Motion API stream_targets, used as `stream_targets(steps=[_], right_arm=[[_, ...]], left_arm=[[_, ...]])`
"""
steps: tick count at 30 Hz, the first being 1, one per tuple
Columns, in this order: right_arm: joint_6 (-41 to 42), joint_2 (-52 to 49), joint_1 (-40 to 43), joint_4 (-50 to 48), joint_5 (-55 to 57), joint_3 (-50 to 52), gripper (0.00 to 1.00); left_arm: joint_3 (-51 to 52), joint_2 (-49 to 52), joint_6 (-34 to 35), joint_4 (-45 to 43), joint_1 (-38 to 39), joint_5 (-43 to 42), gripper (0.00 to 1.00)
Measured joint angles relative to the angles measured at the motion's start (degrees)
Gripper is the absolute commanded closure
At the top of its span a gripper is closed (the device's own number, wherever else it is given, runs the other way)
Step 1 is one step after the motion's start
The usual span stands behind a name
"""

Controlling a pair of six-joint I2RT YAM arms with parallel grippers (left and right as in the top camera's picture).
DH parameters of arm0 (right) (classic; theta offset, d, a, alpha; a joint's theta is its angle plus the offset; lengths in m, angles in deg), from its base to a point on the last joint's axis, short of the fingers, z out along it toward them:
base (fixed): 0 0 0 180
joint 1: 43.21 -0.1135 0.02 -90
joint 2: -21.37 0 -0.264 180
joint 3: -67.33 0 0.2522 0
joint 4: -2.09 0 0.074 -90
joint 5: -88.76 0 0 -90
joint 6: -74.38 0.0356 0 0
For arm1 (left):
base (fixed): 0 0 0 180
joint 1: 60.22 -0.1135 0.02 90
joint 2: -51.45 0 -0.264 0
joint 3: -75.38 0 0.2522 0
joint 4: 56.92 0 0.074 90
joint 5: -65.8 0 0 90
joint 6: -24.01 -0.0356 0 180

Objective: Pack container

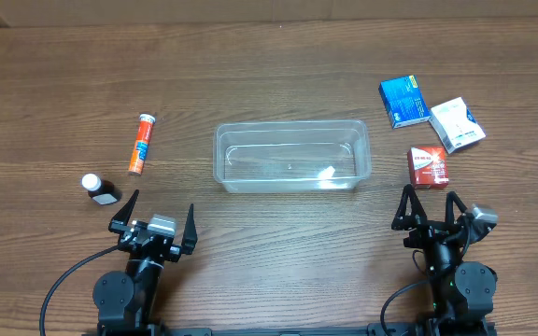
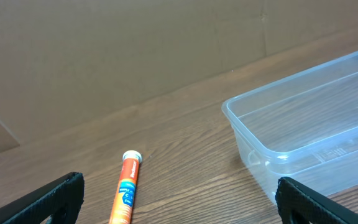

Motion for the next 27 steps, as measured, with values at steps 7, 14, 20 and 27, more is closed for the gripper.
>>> stream_targets(steps=[7,14,20,27], right_arm=[[-2.47,-8.46,0.00,5.38,-2.38,-10.03,0.00],[-4.96,-44.30,-0.02,23.45,-4.98,-47.32,0.00],[-17.05,-76.06,0.00,37.81,-5.97,-76.91,0.00],[-32.26,-93.11,0.04,29.18,-4.26,-82.09,0.00]], left_arm=[[0.00,0.00,0.00,0.00,0.00,0.00,0.00],[0.00,0.02,0.00,0.00,0.00,-0.02,0.00],[0.02,0.02,0.00,-0.13,0.00,-0.02,0.00],[0.02,0.02,0.00,-0.13,0.00,0.00,0.00]])
